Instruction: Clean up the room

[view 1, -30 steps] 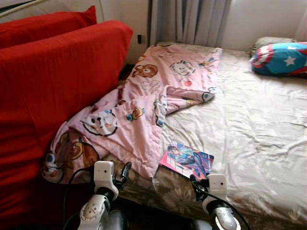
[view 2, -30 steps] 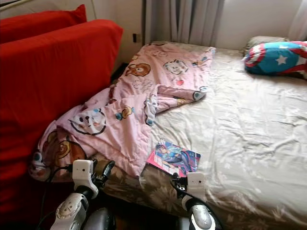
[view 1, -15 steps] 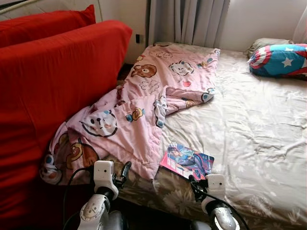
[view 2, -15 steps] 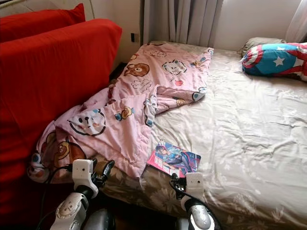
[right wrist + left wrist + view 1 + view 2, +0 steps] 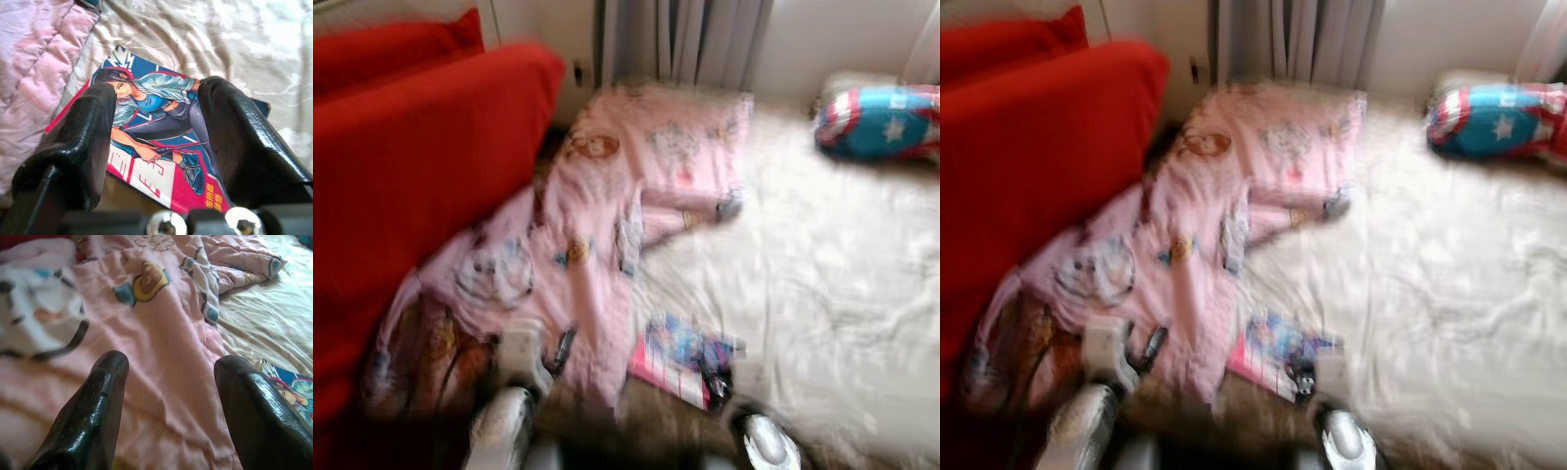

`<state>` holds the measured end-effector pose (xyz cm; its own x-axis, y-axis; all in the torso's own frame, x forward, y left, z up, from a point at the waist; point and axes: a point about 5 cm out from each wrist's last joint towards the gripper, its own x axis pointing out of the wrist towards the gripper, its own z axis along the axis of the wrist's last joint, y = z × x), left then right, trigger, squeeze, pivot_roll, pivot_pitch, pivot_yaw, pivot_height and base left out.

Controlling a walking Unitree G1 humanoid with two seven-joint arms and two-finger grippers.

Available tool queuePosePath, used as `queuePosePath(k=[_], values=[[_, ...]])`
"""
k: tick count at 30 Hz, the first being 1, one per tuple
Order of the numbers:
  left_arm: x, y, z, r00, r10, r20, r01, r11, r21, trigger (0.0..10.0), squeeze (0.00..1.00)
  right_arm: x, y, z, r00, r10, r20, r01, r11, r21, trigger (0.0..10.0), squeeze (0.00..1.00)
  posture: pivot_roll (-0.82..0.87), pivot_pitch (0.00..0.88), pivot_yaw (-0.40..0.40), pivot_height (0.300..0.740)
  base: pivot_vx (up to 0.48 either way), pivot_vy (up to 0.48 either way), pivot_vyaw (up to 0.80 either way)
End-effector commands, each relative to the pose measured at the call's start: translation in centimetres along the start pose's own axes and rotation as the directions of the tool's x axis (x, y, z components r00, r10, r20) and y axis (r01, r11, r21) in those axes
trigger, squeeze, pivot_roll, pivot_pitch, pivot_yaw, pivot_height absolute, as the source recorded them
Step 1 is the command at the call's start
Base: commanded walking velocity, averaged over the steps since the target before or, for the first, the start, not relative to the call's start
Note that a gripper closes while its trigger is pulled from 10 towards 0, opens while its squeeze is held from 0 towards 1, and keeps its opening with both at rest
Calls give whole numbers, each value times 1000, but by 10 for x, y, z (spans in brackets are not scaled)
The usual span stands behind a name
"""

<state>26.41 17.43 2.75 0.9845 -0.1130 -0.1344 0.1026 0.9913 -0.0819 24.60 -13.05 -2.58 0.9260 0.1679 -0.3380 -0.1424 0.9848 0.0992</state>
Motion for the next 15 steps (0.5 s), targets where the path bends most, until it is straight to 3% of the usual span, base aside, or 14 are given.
queuePosePath(k=[1,15], values=[[3,-12,-1,1000,-28,0,28,999,-21,10000,0,-7,-11,-8,999,-25,-38,25,1000,4,10000,0,-62,48,-34,617,0,0,0],[11,-14,6,998,-56,23,56,998,-10,10000,0,2,-11,0,998,-35,-45,37,998,44,10000,0,-50,78,-32,617,0,0,0]])
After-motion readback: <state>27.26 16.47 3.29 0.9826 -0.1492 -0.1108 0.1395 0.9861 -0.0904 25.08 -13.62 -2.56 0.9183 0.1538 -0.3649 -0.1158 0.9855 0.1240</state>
